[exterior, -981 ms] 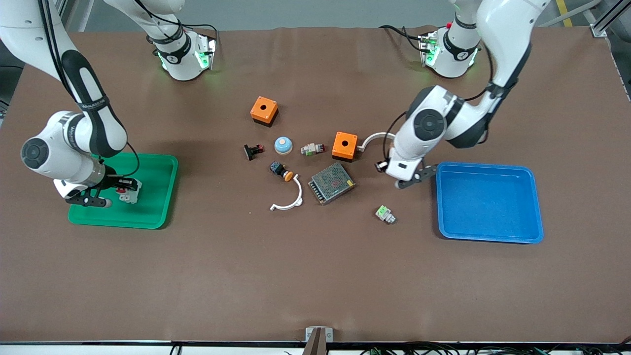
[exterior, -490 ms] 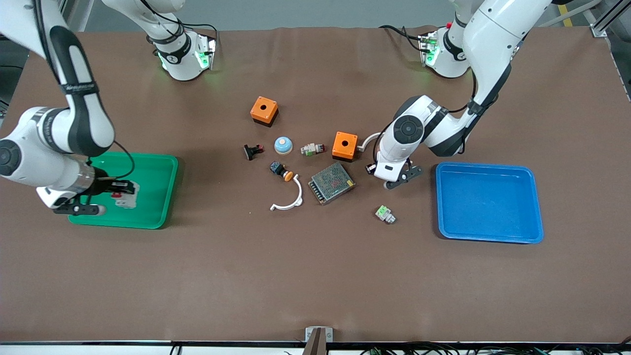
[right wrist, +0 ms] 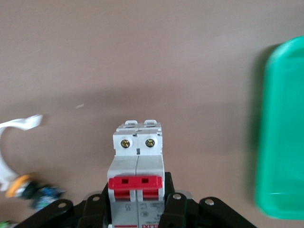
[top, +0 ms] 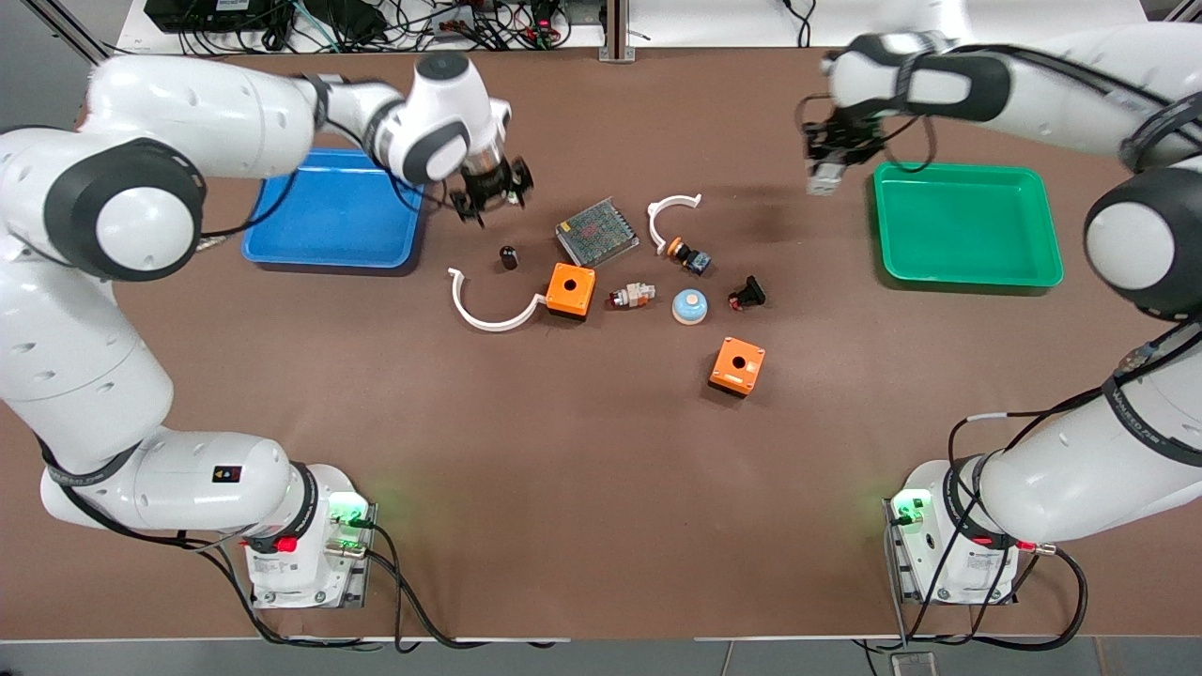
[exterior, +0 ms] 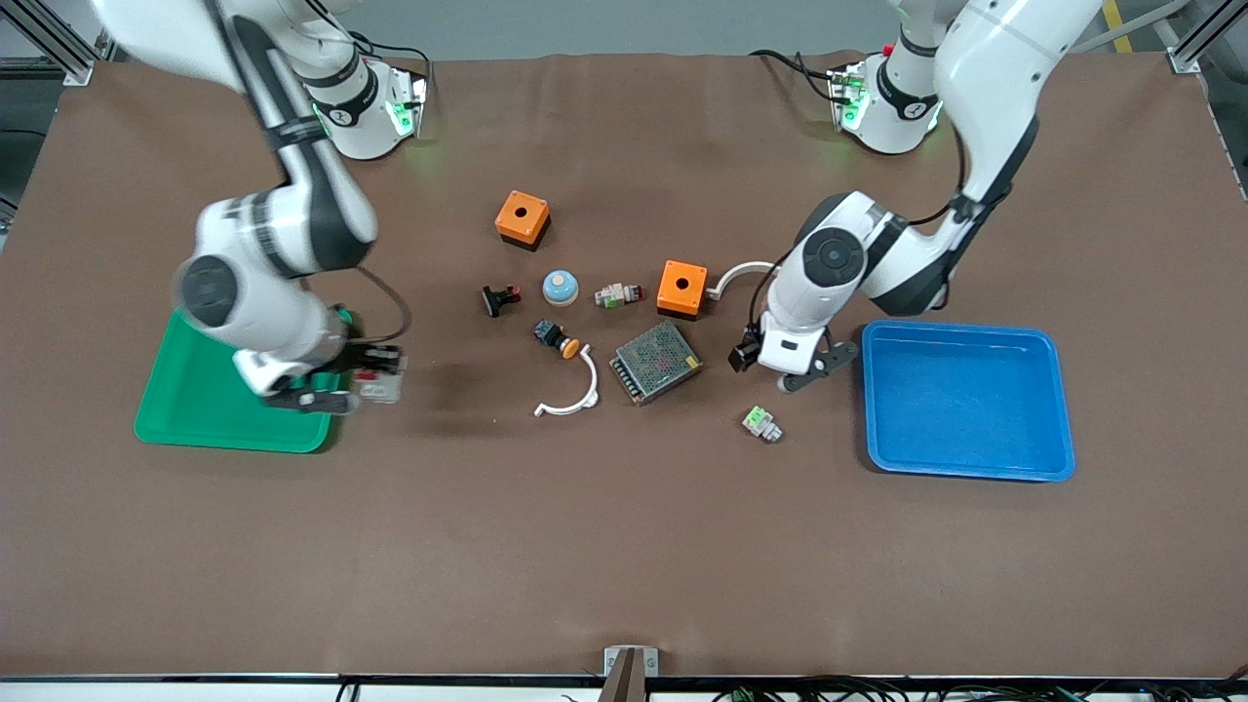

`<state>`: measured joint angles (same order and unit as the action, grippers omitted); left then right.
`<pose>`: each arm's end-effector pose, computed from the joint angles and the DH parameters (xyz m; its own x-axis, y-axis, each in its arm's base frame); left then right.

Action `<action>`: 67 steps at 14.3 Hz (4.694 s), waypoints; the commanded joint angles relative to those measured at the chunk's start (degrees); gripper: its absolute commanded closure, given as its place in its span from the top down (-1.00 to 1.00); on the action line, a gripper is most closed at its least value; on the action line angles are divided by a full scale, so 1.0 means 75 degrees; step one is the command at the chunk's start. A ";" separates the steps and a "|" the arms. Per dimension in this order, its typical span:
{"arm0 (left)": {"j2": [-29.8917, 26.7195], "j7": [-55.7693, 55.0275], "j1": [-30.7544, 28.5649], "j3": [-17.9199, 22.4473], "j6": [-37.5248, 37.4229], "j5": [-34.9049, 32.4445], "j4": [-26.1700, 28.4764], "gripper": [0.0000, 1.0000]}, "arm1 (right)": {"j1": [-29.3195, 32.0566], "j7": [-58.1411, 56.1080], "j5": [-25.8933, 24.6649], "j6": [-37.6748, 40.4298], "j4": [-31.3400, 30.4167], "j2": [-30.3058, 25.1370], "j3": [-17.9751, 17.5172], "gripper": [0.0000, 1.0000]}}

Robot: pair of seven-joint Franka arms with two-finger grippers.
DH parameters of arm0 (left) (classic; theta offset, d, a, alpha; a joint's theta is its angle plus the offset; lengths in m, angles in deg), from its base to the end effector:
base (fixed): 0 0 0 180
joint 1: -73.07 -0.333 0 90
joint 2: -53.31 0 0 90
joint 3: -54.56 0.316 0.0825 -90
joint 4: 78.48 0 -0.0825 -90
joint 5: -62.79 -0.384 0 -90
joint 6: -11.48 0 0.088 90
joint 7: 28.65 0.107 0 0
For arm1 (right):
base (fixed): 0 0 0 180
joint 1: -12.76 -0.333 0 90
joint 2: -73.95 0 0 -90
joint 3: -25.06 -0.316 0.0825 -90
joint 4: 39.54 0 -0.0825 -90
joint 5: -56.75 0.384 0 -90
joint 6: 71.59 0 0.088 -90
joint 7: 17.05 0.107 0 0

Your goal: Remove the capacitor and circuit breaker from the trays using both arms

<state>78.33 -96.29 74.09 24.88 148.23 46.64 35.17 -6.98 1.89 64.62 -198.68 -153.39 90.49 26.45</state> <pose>0.5343 -0.2997 0.2732 0.8843 0.4670 0.0049 0.4664 -0.8836 0.0416 0.5650 0.1926 0.3148 0.9917 -0.0918 -0.0896 -0.0984 -0.9925 -0.0723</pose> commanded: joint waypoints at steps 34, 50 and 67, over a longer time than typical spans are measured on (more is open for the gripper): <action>-0.3770 0.8434 -0.0523 0.2644 -0.6654 0.1953 -0.2931 1.00 | 0.1527 -0.1667 -0.1155 0.3478 0.3297 0.0598 0.0178 1.00; -0.3840 0.8387 -0.0488 0.2633 -0.6725 0.2060 -0.2884 1.00 | 0.2795 -0.2819 -0.1167 0.5390 0.4621 0.0045 0.0178 1.00; -0.3817 0.8387 -0.0476 0.2633 -0.6713 0.2060 -0.2907 1.00 | 0.2854 -0.2901 -0.1050 0.4524 0.1938 -0.2356 0.0143 1.00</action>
<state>51.08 -33.47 70.66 44.67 97.83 60.80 12.35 13.12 -19.71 56.77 -163.37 -134.91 76.27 28.65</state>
